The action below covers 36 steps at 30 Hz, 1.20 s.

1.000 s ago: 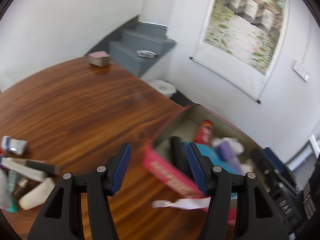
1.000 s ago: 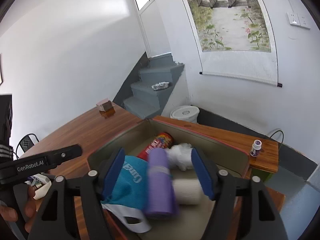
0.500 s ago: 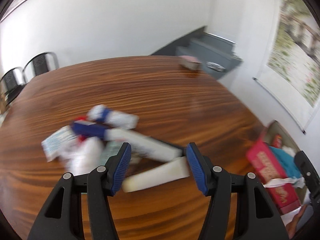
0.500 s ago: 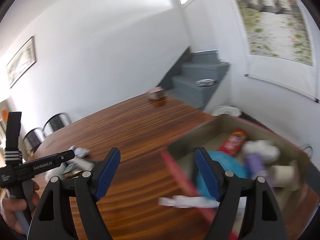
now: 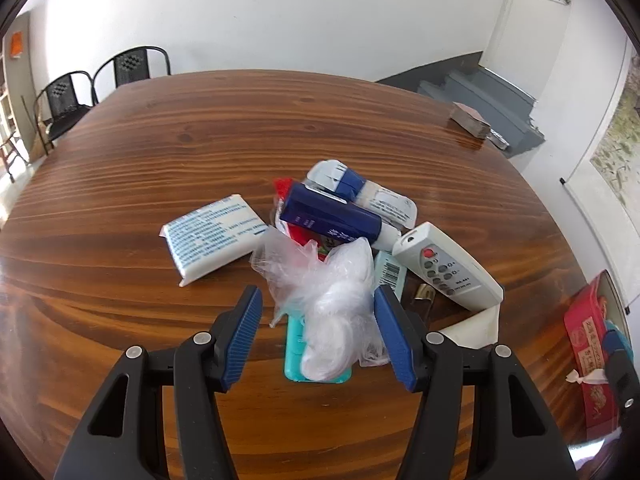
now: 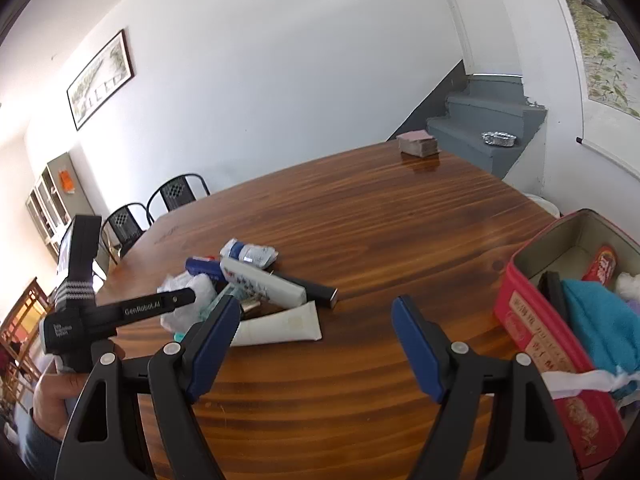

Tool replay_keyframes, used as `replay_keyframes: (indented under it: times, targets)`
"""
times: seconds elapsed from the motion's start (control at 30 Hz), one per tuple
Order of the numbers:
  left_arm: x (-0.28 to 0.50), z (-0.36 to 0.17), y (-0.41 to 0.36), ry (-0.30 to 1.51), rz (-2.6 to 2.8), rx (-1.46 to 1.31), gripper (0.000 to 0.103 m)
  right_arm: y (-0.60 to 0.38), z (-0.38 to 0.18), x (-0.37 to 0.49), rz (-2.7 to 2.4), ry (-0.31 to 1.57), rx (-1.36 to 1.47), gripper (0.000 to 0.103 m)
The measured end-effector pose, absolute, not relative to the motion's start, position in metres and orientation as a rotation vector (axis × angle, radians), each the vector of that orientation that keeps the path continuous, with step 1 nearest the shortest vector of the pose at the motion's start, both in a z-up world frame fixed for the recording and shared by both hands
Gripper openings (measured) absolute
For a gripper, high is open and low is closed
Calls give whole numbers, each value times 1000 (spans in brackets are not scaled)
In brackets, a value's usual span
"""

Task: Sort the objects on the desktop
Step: 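Grasp the plastic-wrapped white cotton bundle with the left gripper, then hold the plastic bundle with the left gripper while the right grasps the white cream tube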

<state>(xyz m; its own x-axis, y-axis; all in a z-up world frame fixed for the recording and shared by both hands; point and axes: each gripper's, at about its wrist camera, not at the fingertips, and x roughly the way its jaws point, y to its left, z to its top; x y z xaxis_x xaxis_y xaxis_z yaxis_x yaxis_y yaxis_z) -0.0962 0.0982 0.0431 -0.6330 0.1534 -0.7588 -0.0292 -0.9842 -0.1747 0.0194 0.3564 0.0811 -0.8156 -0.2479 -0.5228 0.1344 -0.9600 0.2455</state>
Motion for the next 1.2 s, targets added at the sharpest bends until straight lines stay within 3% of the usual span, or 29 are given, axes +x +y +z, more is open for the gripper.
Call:
replay_keyframes:
  times: [0.43, 0.5, 0.53, 1.0, 1.2]
  targets:
    - [-104, 33, 113, -125, 2733, -1272, 61, 348, 68, 13, -2778, -256, 928, 82]
    - [-103, 32, 110, -129, 2737, -1274, 40, 349, 65, 10, -2757, -272, 950, 82]
    - [-103, 32, 108, -148, 2726, -1283, 39, 349, 65, 10, -2752, -276, 956, 82]
    - [-62, 46, 62, -240, 2833, -1235, 38, 331, 46, 2, -2688, -184, 1048, 82]
    - [-40, 44, 51, -204, 2865, -1206, 38, 325, 42, -18, -2608, -245, 1080, 82]
